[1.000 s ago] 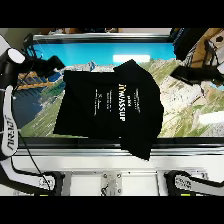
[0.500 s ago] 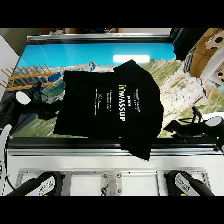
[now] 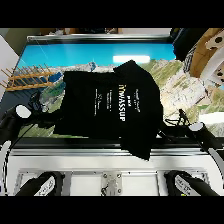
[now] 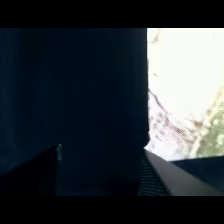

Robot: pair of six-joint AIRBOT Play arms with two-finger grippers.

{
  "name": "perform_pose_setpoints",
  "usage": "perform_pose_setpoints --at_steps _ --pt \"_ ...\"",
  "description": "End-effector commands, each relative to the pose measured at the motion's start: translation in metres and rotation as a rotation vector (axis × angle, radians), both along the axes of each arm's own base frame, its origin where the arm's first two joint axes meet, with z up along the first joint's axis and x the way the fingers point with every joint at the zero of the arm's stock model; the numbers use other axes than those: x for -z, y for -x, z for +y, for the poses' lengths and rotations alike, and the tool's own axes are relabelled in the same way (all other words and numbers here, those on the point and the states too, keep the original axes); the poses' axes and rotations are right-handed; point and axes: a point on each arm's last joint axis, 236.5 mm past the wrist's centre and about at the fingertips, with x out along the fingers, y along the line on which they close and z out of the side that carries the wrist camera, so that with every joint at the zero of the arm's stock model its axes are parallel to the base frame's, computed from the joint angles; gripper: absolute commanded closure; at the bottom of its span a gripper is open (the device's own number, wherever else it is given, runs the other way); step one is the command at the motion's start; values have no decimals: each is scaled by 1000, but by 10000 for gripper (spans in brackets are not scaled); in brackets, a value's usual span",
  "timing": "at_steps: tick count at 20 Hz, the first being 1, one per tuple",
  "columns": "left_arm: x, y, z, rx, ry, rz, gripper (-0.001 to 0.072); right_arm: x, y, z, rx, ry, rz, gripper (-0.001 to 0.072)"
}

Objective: Fold the clothes and pants, and hang the long-sleeved shirts on hangers.

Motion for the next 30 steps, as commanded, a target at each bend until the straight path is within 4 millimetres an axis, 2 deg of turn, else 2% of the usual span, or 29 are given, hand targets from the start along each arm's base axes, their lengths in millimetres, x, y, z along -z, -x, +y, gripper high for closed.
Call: perform_pose_setpoints --at_steps 1,2,5,8,10,13,16,21,24,25,26,27,28,29,30 --pt "0 0 2 -30 0 0 120 1 -12 0 17 23 -45 625" --pt "1 1 5 -51 -5 8 120 1 -12 0 12 25 -48 695" --pt "21 24 37 -240 -42 83 120 0 -7 4 -24 17 -44 694" --pt "42 50 63 -497 15 96 120 0 -4 7 -60 16 -45 695" --pt "52 56 67 -613 86 80 120 0 -4 7 -58 16 -46 694" --pt "71 62 61 -695 166 115 120 0 -4 7 -59 15 -45 694" --pt "82 53 57 -696 173 111 120 0 -3 8 -62 11 -41 694" --pt "81 20 39 -620 165 63 120 0 -3 8 -62 11 -41 694" --pt "87 10 27 -571 165 103 121 0 -3 9 -63 10 -40 694" --pt "90 9 22 -554 166 122 258 0 -1 10 -66 7 -36 695" --pt "91 7 19 -543 165 129 480 0 0 11 -70 2 -32 695" --pt "90 4 16 -532 165 123 657 0 1 12 -75 -1 -29 694" --pt "84 -2 17 -529 166 102 699 -2 0 12 -77 -2 -31 695" --pt "73 -9 19 -527 167 67 700 -7 -4 12 -81 -3 -43 695" --pt "54 -21 24 -528 170 4 699 -18 -13 12 -94 -3 -72 695"
